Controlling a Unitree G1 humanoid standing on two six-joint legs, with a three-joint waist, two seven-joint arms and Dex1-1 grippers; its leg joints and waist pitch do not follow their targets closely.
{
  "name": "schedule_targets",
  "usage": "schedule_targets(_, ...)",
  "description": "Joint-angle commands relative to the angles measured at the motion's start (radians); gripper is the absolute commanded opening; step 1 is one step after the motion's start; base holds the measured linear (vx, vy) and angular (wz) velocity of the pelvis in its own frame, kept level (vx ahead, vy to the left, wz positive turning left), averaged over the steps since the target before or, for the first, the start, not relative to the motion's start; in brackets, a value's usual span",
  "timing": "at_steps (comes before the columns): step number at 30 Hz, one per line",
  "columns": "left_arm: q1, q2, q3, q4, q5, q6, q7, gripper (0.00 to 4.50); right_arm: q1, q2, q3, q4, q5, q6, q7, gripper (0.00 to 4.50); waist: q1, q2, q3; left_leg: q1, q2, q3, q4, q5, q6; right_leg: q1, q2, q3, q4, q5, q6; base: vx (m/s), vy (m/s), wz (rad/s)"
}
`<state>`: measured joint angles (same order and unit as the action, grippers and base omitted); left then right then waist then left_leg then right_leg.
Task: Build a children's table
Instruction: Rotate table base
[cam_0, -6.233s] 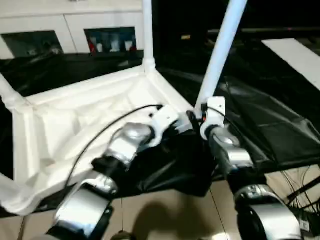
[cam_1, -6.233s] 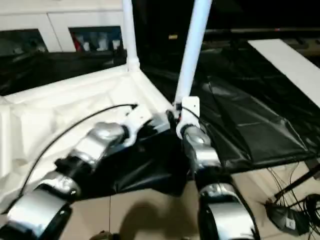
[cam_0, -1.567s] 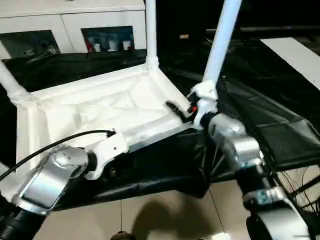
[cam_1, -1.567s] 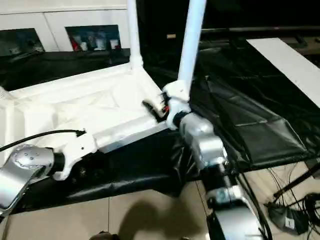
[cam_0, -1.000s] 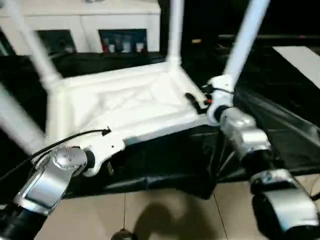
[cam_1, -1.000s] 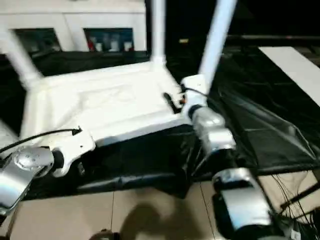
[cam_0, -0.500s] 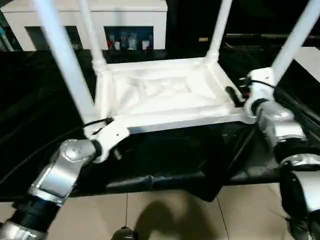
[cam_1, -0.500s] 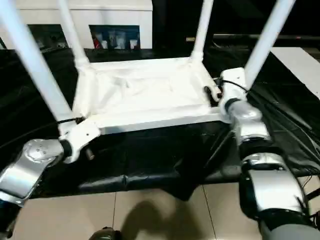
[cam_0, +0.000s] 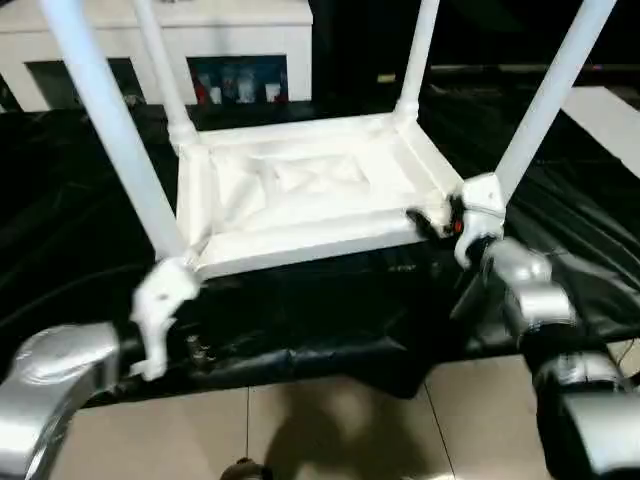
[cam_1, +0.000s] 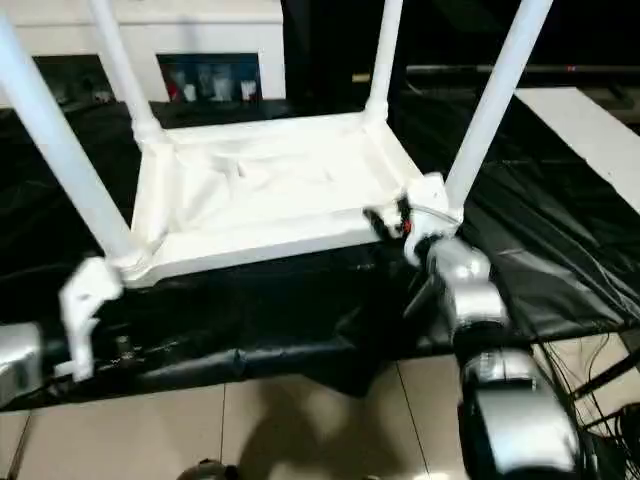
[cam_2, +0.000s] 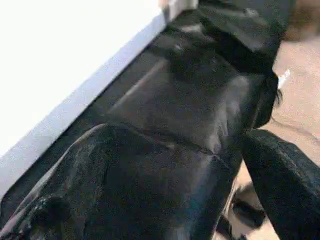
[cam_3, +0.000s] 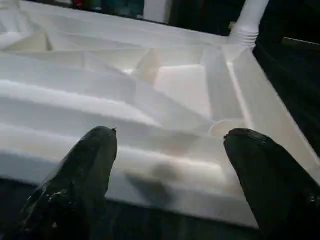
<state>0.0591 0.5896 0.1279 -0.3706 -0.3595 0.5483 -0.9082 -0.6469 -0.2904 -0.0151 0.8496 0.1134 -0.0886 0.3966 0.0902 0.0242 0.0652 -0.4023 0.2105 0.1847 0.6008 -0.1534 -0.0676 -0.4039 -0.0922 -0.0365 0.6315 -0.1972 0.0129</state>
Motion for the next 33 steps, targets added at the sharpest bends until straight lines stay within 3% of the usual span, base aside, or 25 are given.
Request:
schedule_targets(1, 0.066, -0.093, 0.079, -0.010, 0.000, -0.104, 0.112, 4.44, 0.111, 0.019, -0.018, -0.206, 0.033, 0.060, -0.041, 3.83, -0.002, 0.025, -0.066, 0.033, 0.007, -0.007, -0.082, -0.403, -0.040, 0.025, -0.017, 0.019, -0.084, -0.272, -0.175, 0.000, 0.000, 0.00)
schedule_targets(2, 0.078, -0.114, 0.089, -0.007, 0.005, -0.125, 0.138, 4.44, 0.134, 0.025, -0.022, -0.244, 0.038, 0.069, -0.045, 3.83, -0.003, 0.017, -0.063, 0.032, 0.009, -0.007, -0.086, -0.417, -0.041, 0.026, -0.018, 0.020, -0.093, -0.277, -0.153, 0.000, 0.000, 0.00)
schedule_targets(4, 0.145, -0.264, 0.125, 0.012, 0.051, -0.203, 0.330, 4.44, 0.273, 0.064, -0.048, -0.485, 0.070, 0.190, -0.109, 3.83, -0.002, 0.021, -0.066, 0.031, 0.008, -0.011, -0.087, -0.422, -0.039, 0.029, -0.016, 0.023, -0.097, -0.284, -0.127, 0.000, 0.000, 0.00)
schedule_targets(6, 0.167, -0.317, 0.129, 0.010, 0.056, -0.201, 0.390, 4.44, 0.329, 0.077, -0.048, -0.584, 0.076, 0.228, -0.136, 3.83, -0.002, 0.019, -0.071, 0.031, 0.008, -0.012, -0.088, -0.414, -0.036, 0.027, -0.014, 0.023, -0.096, -0.274, -0.113, 0.000, 0.000, 0.00)
schedule_targets(7, 0.175, -0.336, 0.128, 0.009, 0.056, -0.208, 0.406, 4.44, 0.350, 0.080, -0.046, -0.619, 0.073, 0.235, -0.147, 3.83, -0.004, 0.023, -0.068, 0.029, 0.006, -0.012, -0.089, -0.419, -0.038, 0.026, -0.013, 0.023, -0.099, -0.291, -0.107, 0.000, 0.000, 0.00)
schedule_targets(8, 0.177, -0.383, 0.108, 0.013, 0.108, -0.260, 0.484, 4.44, 0.412, 0.084, -0.029, -0.715, 0.058, 0.220, -0.160, 3.83, -0.003, 0.016, -0.067, 0.030, 0.006, -0.012, -0.089, -0.430, -0.039, 0.023, -0.014, 0.022, -0.106, -0.326, -0.092, 0.000, 0.000, 0.00)
schedule_targets(11, 0.144, -0.451, 0.085, 0.034, 0.205, -0.291, 0.639, 4.44, 0.491, 0.108, -0.010, -0.832, 0.059, 0.215, -0.181, 3.83, -0.003, 0.016, -0.064, 0.030, 0.004, -0.016, -0.091, -0.445, -0.039, 0.020, -0.017, 0.022, -0.117, -0.408, -0.041, 0.000, 0.000, 0.00)
schedule_targets(15, 0.063, -0.491, 0.091, 0.096, 0.296, -0.350, 0.770, 4.44, 0.540, 0.105, 0.047, -0.877, -0.002, 0.183, -0.170, 3.83, -0.008, 0.009, -0.062, 0.029, -0.001, -0.019, -0.089, -0.457, -0.045, 0.014, -0.016, 0.019, -0.131, -0.497, 0.010, 0.000, 0.000, 0.00)
schedule_targets(16, 0.043, -0.512, 0.103, 0.098, 0.304, -0.386, 0.789, 4.44, 0.554, 0.120, 0.035, -0.897, 0.002, 0.205, -0.188, 3.83, -0.004, 0.014, -0.060, -0.015, -0.012, -0.047, -0.113, -0.459, -0.003, 0.049, -0.039, -0.017, -0.123, -0.517, -0.002, 0.000, 0.000, 0.00)
schedule_targets(17, 0.042, -0.515, 0.104, 0.098, 0.310, -0.393, 0.795, 4.44, 0.558, 0.125, 0.030, -0.906, 0.003, 0.215, -0.194, 3.83, -0.010, 0.016, -0.062, -0.019, -0.011, -0.054, -0.114, -0.452, 0.011, 0.051, -0.041, -0.024, -0.124, -0.505, -0.006, 0.000, 0.000, 0.00)
schedule_targets(18, 0.038, -0.522, 0.107, 0.095, 0.314, -0.406, 0.803, 4.44, 0.560, 0.131, 0.022, -0.911, 0.013, 0.228, -0.197, 3.83, -0.006, 0.020, -0.064, -0.038, -0.019, -0.071, -0.118, -0.446, 0.032, 0.068, -0.052, -0.045, -0.120, -0.486, -0.018, -0.024, 0.014, 0.25)
schedule_targets(19, 0.038, -0.530, 0.104, 0.092, 0.309, -0.417, 0.809, 4.44, 0.560, 0.136, 0.010, -0.912, 0.010, 0.235, -0.212, 3.83, -0.017, 0.032, -0.063, -0.036, -0.024, -0.085, -0.116, -0.491, 0.044, 0.075, -0.057, -0.061, -0.126, -0.489, -0.039, -0.024, 0.014, 0.25)
schedule_targets(21, 0.048, -0.528, 0.086, 0.092, 0.316, -0.430, 0.808, 4.44, 0.560, 0.138, 0.002, -0.917, 0.006, 0.247, -0.227, 3.83, -0.021, 0.034, -0.056, -0.026, -0.037, -0.099, -0.109, -0.611, 0.025, 0.089, -0.073, -0.083, -0.145, -0.638, -0.036, 0.014, 0.010, 0.46)
schedule_targets(22, 0.062, -0.534, 0.078, 0.088, 0.306, -0.441, 0.792, 4.44, 0.558, 0.135, 0.003, -0.912, -0.006, 0.239, -0.235, 3.83, -0.031, 0.039, -0.038, -0.015, -0.046, -0.108, -0.098, -0.717, 0.001, 0.102, -0.083, -0.109, -0.165, -0.799, -0.034, 0.028, 0.004, 0.51)
schedule_targets(23, 0.065, -0.537, 0.076, 0.087, 0.307, -0.444, 0.792, 4.44, 0.560, 0.133, 0.005, -0.914, -0.008, 0.238, -0.235, 3.83, -0.035, 0.041, -0.036, -0.017, -0.049, -0.105, -0.099, -0.745, -0.003, 0.116, -0.077, -0.120, -0.163, -0.825, -0.035, 0.040, 0.007, 0.53)
schedule_targets(24, 0.068, -0.540, 0.074, 0.086, 0.308, -0.448, 0.792, 4.44, 0.562, 0.130, 0.007, -0.916, -0.010, 0.237, -0.236, 3.83, -0.056, 0.034, -0.040, 0.134, -0.015, -0.093, -0.041, -0.830, -0.048, 0.032, -0.043, -0.104, -0.195, -0.761, -0.052, -0.017, -0.013, 0.31)
schedule_targets(25, 0.078, -0.548, 0.066, 0.084, 0.298, -0.450, 0.782, 4.44, 0.570, 0.138, -0.003, -0.921, 0.004, 0.242, -0.245, 3.83, -0.070, 0.036, -0.026, 0.104, -0.017, -0.098, -0.065, -0.824, -0.047, 0.051, -0.021, -0.115, -0.182, -0.720, -0.046, 0.032, -0.019, 0.31)
schedule_targets(26, 0.081, -0.549, 0.064, 0.084, 0.297, -0.454, 0.779, 4.44, 0.574, 0.142, -0.009, -0.922, 0.011, 0.244, -0.250, 3.83, -0.061, 0.047, -0.014, 0.093, 0.003, -0.087, -0.105, -0.886, -0.046, 0.080, -0.006, -0.112, -0.165, -0.651, -0.037, 0.000, 0.000, 0.00)
schedule_targets(27, 0.082, -0.549, 0.055, 0.087, 0.301, -0.461, 0.789, 4.44, 0.581, 0.146, -0.014, -0.930, 0.016, 0.251, -0.256, 3.83, -0.057, 0.059, -0.015, 0.086, 0.011, -0.086, -0.127, -0.941, -0.054, 0.100, 0.002, -0.109, -0.135, -0.617, -0.040, 0.077, -0.003, -0.03)
schedule_targets(28, 0.081, -0.549, 0.050, 0.093, 0.298, -0.466, 0.791, 4.44, 0.590, 0.149, -0.016, -0.936, 0.022, 0.255, -0.257, 3.83, -0.049, 0.065, -0.019, 0.066, 0.022, -0.076, -0.163, -0.992, -0.057, 0.139, 0.007, -0.084, -0.066, -0.505, -0.049, 0.000, 0.000, 0.00)
schedule_targets(29, 0.081, -0.549, 0.047, 0.096, 0.296, -0.469, 0.792, 4.44, 0.595, 0.150, -0.017, -0.939, 0.025, 0.255, -0.256, 3.83, -0.058, 0.047, -0.020, 0.085, 0.017, -0.066, -0.148, -0.956, -0.055, 0.127, -0.006, -0.057, -0.088, -0.507, -0.053, 0.058, -0.010, -0.06)
schedule_targets(30, 0.080, -0.548, 0.045, 0.098, 0.296, -0.468, 0.789, 4.44, 0.600, 0.150, -0.017, -0.938, 0.026, 0.251, -0.256, 3.83, -0.059, 0.034, -0.016, 0.127, -0.023, -0.041, -0.081, -0.833, -0.052, 0.076, -0.032, -0.049, -0.176, -0.745, -0.047, 0.078, -0.021, -0.01)
schedule_targets(31, 0.078, -0.548, 0.042, 0.110, 0.300, -0.478, 0.786, 4.44, 0.607, 0.155, -0.020, -0.938, 0.029, 0.248, -0.255, 3.83, -0.059, 0.024, -0.021, 0.119, -0.033, -0.034, -0.061, -0.735, -0.031, 0.084, -0.049, -0.037, -0.190, -0.830, -0.039, 0.078, -0.021, -0.01)
schedule_targets(32, 0.077, -0.548, 0.040, 0.118, 0.302, -0.489, 0.784, 4.44, 0.612, 0.158, -0.022, -0.939, 0.035, 0.253, -0.249, 3.83, -0.054, 0.030, -0.030, 0.070, -0.030, -0.030, -0.063, -0.570, 0.008, 0.134, -0.070, -0.019, -0.193, -0.861, -0.027, 0.107, 0.001, -0.08)
schedule_targets(33, 0.077, -0.548, 0.040, 0.120, 0.303, -0.492, 0.786, 4.44, 0.612, 0.158, -0.021, -0.939, 0.035, 0.256, -0.247, 3.83, -0.050, 0.032, -0.045, 0.047, -0.031, -0.030, -0.073, -0.474, 0.031, 0.155, -0.061, -0.018, -0.185, -0.806, -0.017, 0.134, 0.005, -0.14)
